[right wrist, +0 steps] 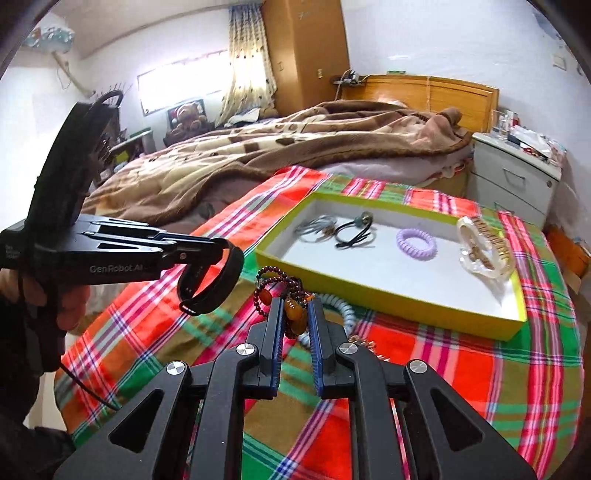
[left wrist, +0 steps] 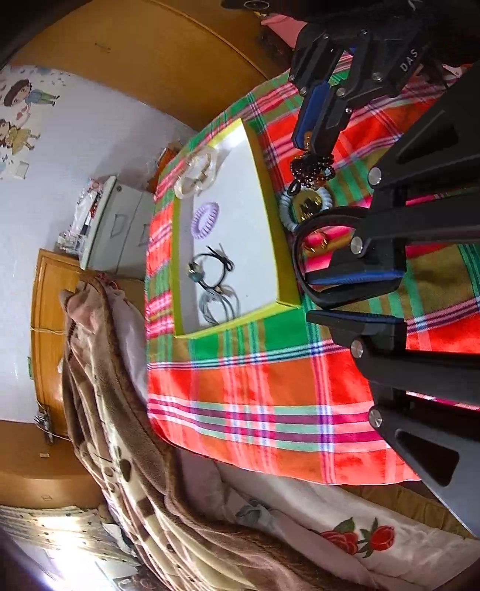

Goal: Organize jewelry
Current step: 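Carry the black strap and amber bead bracelet into the box with both grippers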

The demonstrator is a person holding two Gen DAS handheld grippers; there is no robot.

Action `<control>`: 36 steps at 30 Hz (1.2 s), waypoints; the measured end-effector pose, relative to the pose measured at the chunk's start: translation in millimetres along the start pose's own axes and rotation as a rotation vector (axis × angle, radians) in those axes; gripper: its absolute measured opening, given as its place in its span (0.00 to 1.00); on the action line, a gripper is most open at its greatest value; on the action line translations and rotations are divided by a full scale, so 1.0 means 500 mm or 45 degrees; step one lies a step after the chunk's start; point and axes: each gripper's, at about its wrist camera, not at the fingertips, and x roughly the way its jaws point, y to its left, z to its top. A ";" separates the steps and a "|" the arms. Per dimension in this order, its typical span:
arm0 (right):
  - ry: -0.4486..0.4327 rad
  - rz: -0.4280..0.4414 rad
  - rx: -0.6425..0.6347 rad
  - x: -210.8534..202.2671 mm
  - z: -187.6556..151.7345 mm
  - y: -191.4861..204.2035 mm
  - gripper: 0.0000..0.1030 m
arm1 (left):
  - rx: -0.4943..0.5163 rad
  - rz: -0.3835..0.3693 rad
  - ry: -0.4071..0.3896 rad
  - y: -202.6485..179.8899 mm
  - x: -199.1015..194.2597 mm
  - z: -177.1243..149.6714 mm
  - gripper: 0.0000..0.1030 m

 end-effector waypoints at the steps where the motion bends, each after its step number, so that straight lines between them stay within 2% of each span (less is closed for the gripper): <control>1: -0.008 -0.006 0.007 -0.002 0.003 -0.005 0.13 | 0.005 -0.003 -0.007 -0.004 -0.002 0.005 0.14; 7: -0.041 -0.075 0.053 -0.015 0.019 -0.043 0.13 | 0.018 -0.027 -0.034 -0.023 0.001 0.035 0.14; 18: -0.050 -0.208 0.131 0.003 0.057 -0.144 0.13 | 0.018 -0.072 -0.008 -0.052 0.064 0.091 0.14; 25: -0.014 -0.257 0.158 0.035 0.068 -0.196 0.13 | 0.034 -0.090 -0.005 -0.072 0.099 0.128 0.14; 36: 0.068 -0.321 0.157 0.085 0.065 -0.249 0.13 | 0.015 -0.082 0.066 -0.068 0.179 0.154 0.14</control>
